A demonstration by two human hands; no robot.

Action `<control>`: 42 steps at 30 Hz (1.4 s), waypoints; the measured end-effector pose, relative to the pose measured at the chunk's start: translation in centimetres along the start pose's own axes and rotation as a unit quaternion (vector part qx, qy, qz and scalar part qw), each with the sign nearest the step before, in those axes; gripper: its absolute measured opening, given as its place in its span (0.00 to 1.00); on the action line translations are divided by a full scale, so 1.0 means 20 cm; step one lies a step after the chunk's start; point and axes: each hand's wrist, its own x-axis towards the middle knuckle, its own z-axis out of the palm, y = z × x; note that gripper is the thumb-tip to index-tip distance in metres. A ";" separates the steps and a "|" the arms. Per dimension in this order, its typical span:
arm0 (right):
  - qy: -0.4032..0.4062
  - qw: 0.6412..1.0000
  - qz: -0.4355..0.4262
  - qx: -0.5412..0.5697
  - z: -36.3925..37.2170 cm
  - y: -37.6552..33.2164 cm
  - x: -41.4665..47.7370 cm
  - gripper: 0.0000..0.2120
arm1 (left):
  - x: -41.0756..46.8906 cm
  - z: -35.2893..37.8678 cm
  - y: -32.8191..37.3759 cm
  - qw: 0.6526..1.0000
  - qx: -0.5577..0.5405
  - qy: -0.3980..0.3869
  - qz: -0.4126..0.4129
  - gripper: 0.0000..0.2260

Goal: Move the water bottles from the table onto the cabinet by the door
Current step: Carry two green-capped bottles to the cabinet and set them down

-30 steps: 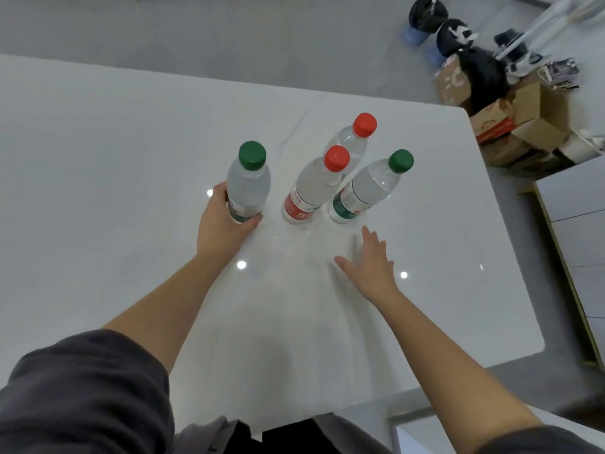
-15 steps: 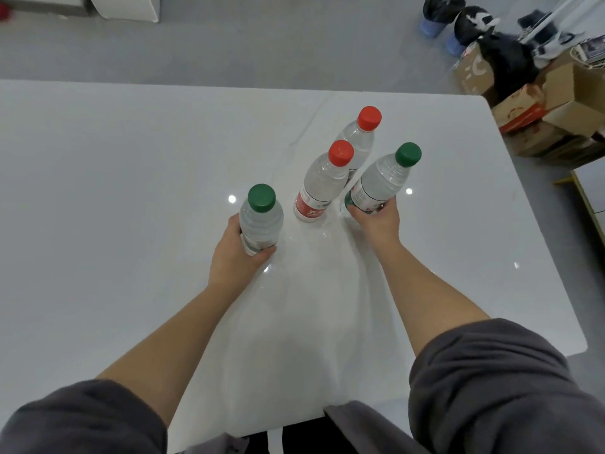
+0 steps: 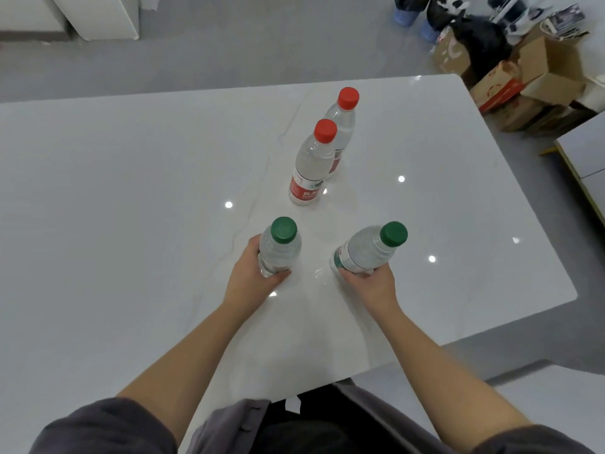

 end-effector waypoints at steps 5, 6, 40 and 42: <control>0.015 1.000 0.013 0.014 0.04 0.06 -0.11 0.27 | -0.04 0.02 -0.02 1.000 -0.003 -0.029 0.007 0.30; 0.019 1.000 0.014 0.016 0.06 0.06 -0.11 0.27 | -0.04 0.03 -0.03 0.999 -0.003 -0.038 0.007 0.31; 0.423 0.887 0.027 0.181 -0.90 0.31 -0.94 0.26 | -0.69 1.09 0.74 0.927 -0.039 -0.321 0.188 0.23; 0.442 0.875 0.033 0.193 -0.99 0.38 -1.05 0.27 | -0.80 1.19 0.74 0.921 -0.041 -0.338 0.188 0.23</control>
